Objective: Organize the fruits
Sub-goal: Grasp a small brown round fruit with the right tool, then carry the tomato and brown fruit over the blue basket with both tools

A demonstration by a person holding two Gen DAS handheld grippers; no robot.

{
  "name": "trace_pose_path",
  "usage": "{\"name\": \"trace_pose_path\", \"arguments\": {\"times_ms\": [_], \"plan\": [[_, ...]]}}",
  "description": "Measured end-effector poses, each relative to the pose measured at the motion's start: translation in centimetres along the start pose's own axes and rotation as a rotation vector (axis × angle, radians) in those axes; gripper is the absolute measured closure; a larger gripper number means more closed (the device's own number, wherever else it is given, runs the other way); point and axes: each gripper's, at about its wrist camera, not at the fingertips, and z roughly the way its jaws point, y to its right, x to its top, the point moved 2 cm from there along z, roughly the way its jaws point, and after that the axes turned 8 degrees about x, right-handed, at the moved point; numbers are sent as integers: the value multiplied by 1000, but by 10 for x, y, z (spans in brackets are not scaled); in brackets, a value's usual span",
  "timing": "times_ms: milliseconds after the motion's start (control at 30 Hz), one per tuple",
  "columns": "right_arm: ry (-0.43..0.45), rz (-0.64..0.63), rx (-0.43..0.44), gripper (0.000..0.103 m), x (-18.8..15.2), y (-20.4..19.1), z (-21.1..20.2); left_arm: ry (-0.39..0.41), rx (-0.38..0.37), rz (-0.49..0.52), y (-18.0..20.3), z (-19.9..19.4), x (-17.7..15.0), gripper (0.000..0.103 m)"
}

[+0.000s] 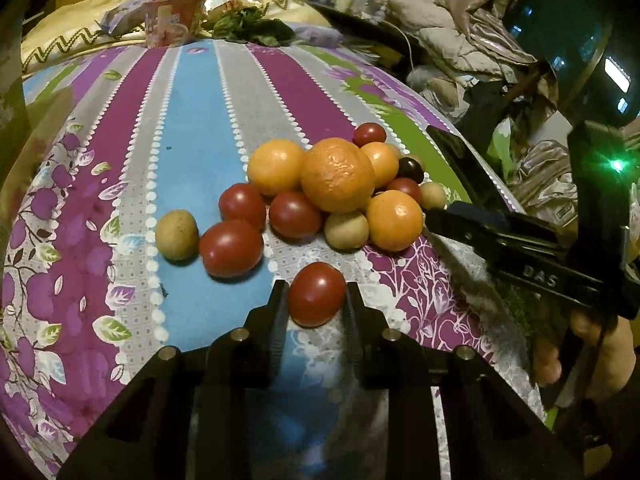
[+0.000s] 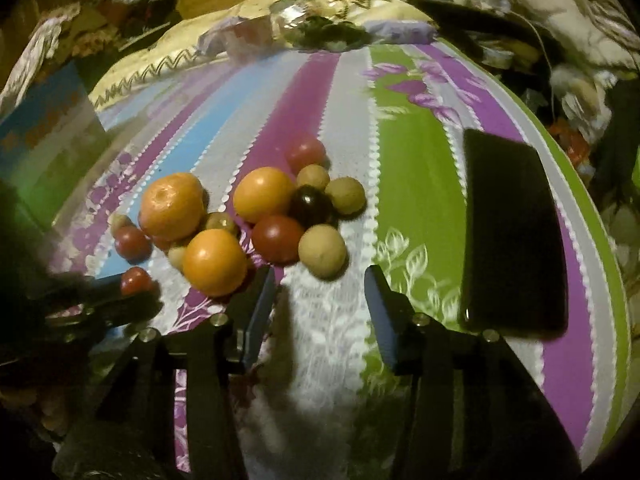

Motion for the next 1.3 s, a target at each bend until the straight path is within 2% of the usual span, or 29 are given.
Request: {"name": "trace_pose_path", "arguments": {"times_ms": [233,300,367,567,700,833,967,1300], "plan": [[-18,-87,18,61,6,-1,7,-3,1,0,0,1,0,75],[-19,-105,21,67,6,-1,9,-4,5,2,0,2,0,75],[-19,-107,23,77,6,1,9,-4,9,1,1,3,0,75],[-4,-86,2,77,5,-1,3,1,50,4,7,2,1,75],[10,-7,-43,77,1,-3,-13,0,101,-22,7,-5,3,75],[50,72,-75,77,-3,-14,-40,26,144,-47,7,-30,7,75],[82,111,-70,77,-5,-29,-65,70,183,-42,12,-65,13,75],[125,70,-86,77,1,-66,-104,114,250,-103,4,-132,14,75]]}}
